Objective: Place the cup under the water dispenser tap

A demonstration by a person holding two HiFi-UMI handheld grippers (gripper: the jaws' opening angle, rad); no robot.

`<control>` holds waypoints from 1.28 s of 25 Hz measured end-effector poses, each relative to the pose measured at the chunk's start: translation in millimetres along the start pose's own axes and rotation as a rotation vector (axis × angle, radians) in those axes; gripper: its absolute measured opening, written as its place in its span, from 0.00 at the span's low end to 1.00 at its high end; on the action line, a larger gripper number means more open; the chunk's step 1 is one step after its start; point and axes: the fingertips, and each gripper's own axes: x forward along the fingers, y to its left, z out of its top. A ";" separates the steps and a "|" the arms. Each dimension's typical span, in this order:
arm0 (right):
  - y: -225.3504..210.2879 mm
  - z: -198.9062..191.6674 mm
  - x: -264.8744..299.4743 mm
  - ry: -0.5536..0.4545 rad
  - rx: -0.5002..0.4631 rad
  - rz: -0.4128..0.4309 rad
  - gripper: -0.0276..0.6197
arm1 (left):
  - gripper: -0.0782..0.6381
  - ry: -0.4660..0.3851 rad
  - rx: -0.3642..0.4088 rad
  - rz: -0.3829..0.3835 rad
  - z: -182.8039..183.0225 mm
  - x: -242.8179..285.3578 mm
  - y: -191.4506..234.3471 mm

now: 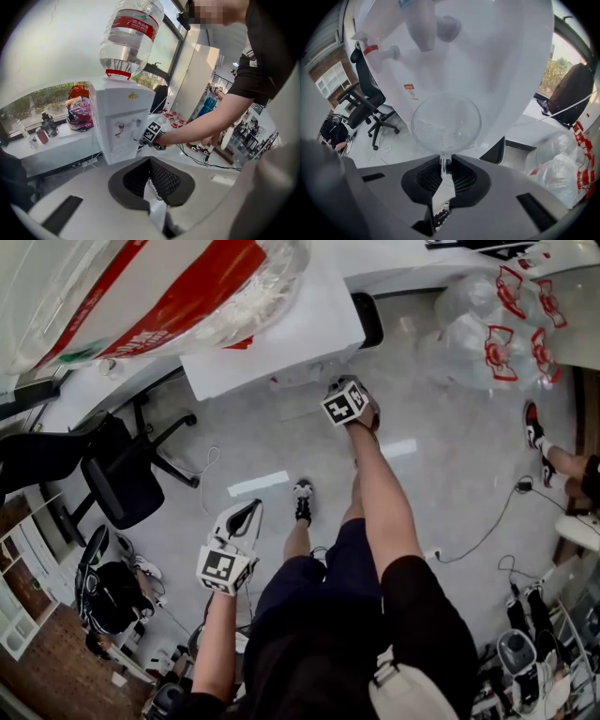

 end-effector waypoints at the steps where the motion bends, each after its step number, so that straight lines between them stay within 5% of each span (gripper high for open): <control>1: 0.6 0.3 2.3 0.004 -0.001 0.003 0.06 | 0.11 -0.001 -0.004 -0.002 -1.2 0.2 -0.2; 18: -0.4 4.1 17.0 0.024 -0.011 -0.001 0.08 | 0.11 0.009 -0.009 -0.006 -0.8 8.9 2.2; 32: 3.3 2.8 10.7 0.006 0.003 0.009 0.20 | 0.11 0.024 -0.011 -0.014 -8.2 7.6 0.3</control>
